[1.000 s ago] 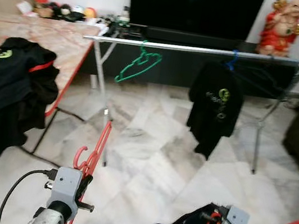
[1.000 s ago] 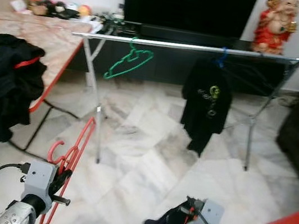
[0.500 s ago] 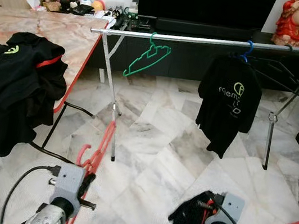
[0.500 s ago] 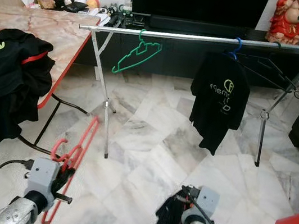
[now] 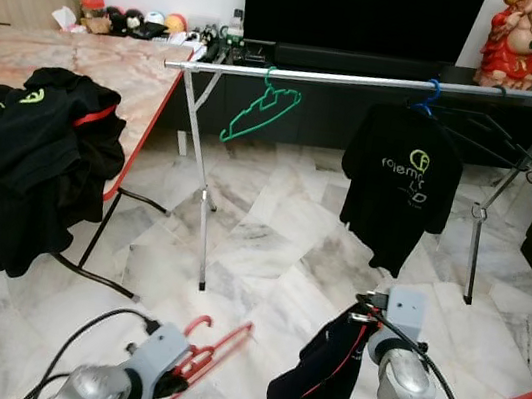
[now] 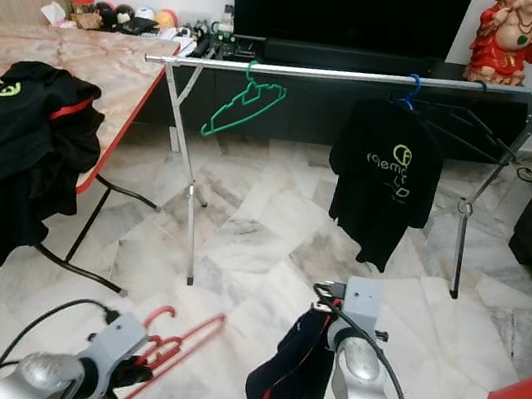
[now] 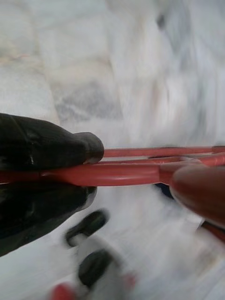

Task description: Hang hanger

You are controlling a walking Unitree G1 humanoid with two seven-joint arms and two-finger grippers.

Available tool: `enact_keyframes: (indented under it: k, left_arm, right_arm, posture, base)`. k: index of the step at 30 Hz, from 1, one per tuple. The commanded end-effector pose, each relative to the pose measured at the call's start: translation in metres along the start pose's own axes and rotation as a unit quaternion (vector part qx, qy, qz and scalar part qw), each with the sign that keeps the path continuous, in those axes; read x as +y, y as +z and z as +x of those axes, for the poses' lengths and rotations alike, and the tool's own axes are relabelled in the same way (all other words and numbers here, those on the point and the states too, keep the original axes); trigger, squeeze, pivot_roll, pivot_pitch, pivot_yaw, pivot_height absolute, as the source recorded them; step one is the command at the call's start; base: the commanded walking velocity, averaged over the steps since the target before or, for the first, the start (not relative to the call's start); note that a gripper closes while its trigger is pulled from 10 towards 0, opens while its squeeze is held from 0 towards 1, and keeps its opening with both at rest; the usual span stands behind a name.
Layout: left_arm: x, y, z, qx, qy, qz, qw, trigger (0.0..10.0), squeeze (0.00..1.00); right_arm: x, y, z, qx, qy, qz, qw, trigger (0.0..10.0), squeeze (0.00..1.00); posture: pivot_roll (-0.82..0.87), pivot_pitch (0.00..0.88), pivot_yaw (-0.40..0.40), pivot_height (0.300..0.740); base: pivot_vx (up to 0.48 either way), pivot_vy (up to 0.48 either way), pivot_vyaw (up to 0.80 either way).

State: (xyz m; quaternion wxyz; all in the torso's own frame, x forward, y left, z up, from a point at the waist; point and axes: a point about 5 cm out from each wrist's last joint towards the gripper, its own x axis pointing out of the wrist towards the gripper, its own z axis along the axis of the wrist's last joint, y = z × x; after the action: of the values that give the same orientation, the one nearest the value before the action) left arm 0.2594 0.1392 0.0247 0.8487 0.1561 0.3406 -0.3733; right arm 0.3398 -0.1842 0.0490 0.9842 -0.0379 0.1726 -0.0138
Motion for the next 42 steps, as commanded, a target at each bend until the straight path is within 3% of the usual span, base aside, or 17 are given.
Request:
enact_keyframes:
  k: [1, 4, 8, 15, 23, 26, 30, 36, 42]
  left_arm:
    - [-0.002, -0.002, 0.000, 0.038, -0.055, 0.040, 0.997, 10.0, 0.00]
    - [-0.006, 0.008, -0.001, 0.053, -0.105, 0.067, 0.991, 10.0, 0.00]
    - [-0.009, 0.016, 0.000, 0.057, -0.132, 0.095, 0.985, 10.0, 0.00]
    - [-0.014, 0.037, 0.007, 0.033, -0.161, 0.093, 0.982, 10.0, 0.00]
    - [-0.019, 0.050, 0.013, 0.012, -0.163, 0.088, 0.983, 10.0, 0.00]
    - [-0.016, 0.055, 0.016, -0.005, -0.129, 0.080, 0.988, 10.0, 0.00]
    - [-0.008, 0.064, 0.022, -0.043, -0.057, 0.031, 0.997, 10.0, 0.00]
    - [-0.005, 0.069, 0.025, -0.070, -0.018, -0.006, 0.997, 10.0, 0.00]
    - [-0.026, 0.078, 0.020, -0.097, -0.118, 0.013, 0.988, 10.0, 0.00]
  right_arm:
    - [0.005, 0.014, 0.005, -0.005, 0.009, -0.010, 1.000, 10.0, 0.00]
    - [0.011, 0.021, 0.008, -0.006, 0.019, -0.019, 1.000, 10.0, 0.00]
    - [0.016, 0.031, 0.011, -0.011, 0.021, -0.014, 1.000, 10.0, 0.00]
    - [0.025, 0.043, 0.014, -0.016, 0.031, -0.005, 0.999, 10.0, 0.00]
    - [0.033, 0.041, 0.014, -0.003, 0.044, 0.004, 0.999, 10.0, 0.00]
    - [0.035, 0.041, 0.014, 0.000, 0.045, 0.008, 0.999, 10.0, 0.00]
    - [0.037, 0.038, 0.013, 0.005, 0.048, 0.013, 0.999, 10.0, 0.00]
    - [0.038, 0.032, 0.012, 0.014, 0.049, 0.029, 0.998, 10.0, 0.00]
    - [0.039, 0.028, 0.012, 0.024, 0.056, 0.030, 0.998, 10.0, 0.00]
  posture:
    - [0.02, 0.017, 0.059, 0.740]
    - [0.02, 0.029, 0.062, 0.740]
    - [0.02, 0.039, 0.061, 0.740]
    - [0.03, 0.046, 0.060, 0.740]
    - [0.03, 0.044, 0.055, 0.740]
    - [0.04, 0.046, 0.052, 0.740]
    - [0.04, 0.048, 0.049, 0.740]
    - [0.04, 0.048, 0.048, 0.740]
    - [0.04, 0.047, 0.047, 0.740]
  base:
    - [0.000, 0.000, 0.00]
    - [0.000, 0.000, 0.00]
    - [0.000, 0.000, 0.00]
    - [0.000, 0.000, 0.00]
    - [0.000, 0.000, 0.00]
    - [0.000, 0.000, 0.00]
    - [0.000, 0.000, 0.00]
    - [0.000, 0.000, 0.00]
    - [0.000, 0.000, 0.00]
